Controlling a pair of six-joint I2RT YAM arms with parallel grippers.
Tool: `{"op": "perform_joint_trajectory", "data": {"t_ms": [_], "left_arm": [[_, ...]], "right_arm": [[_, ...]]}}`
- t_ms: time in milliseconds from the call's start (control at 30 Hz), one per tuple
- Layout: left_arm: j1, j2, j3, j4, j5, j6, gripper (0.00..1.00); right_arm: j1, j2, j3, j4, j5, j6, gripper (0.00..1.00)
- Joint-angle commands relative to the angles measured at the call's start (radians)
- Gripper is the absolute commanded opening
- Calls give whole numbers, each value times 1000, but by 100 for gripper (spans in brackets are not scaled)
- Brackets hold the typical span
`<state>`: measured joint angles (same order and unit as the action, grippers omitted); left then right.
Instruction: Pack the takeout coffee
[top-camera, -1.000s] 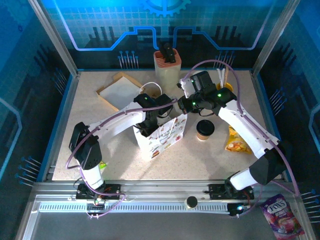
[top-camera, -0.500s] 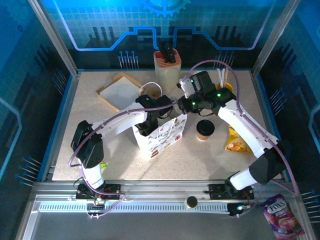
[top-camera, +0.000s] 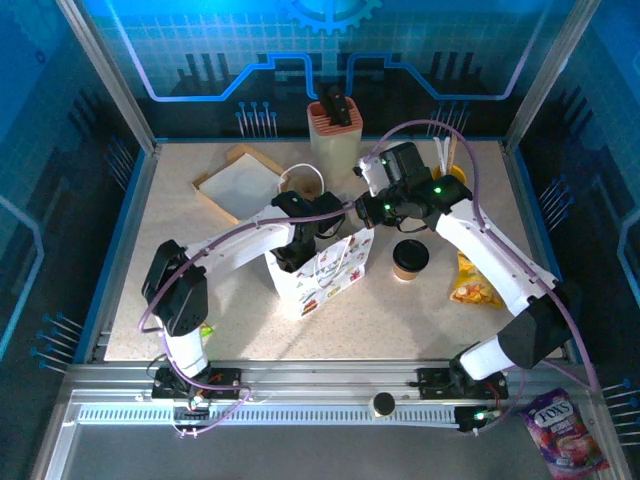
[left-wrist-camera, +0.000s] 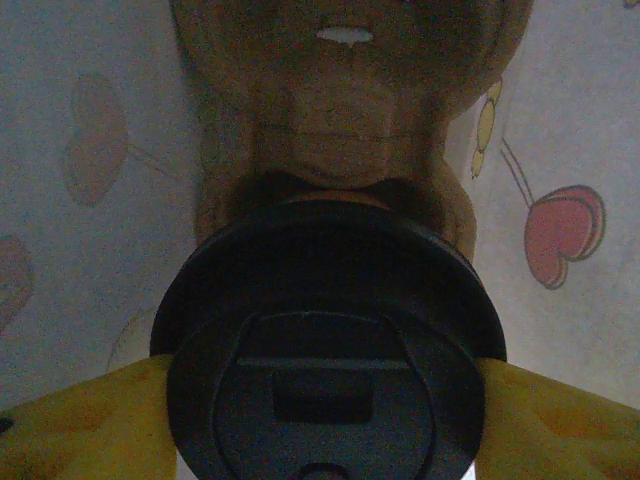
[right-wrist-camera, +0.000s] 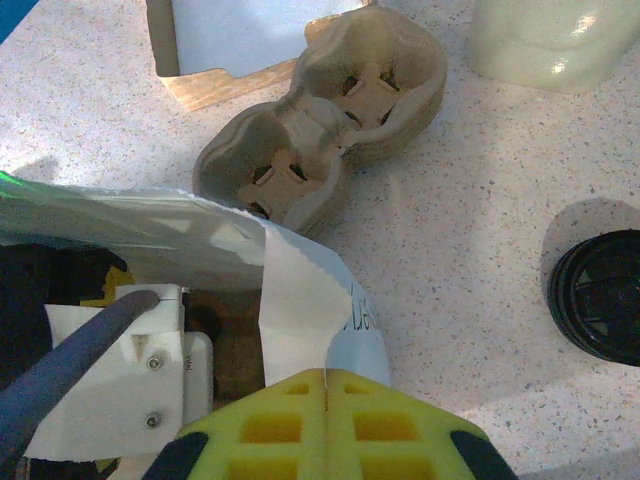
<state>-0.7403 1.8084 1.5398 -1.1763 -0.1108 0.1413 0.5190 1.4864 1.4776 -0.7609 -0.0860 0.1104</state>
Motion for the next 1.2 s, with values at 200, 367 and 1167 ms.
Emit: {"op": "perform_joint_trajectory", "data": {"t_ms": [200,367,1167], "left_arm": [[9,68,-48,7,39,14,51],[9,91,-64,28,46,7,51],[9,98,-63,78,67,-9,55]], "right_arm": [[18,22,-8,-15,4,-12,4],[18,22,-14,-9,1,-11,3],[18,24,-17,-2,3,-9,3]]}}
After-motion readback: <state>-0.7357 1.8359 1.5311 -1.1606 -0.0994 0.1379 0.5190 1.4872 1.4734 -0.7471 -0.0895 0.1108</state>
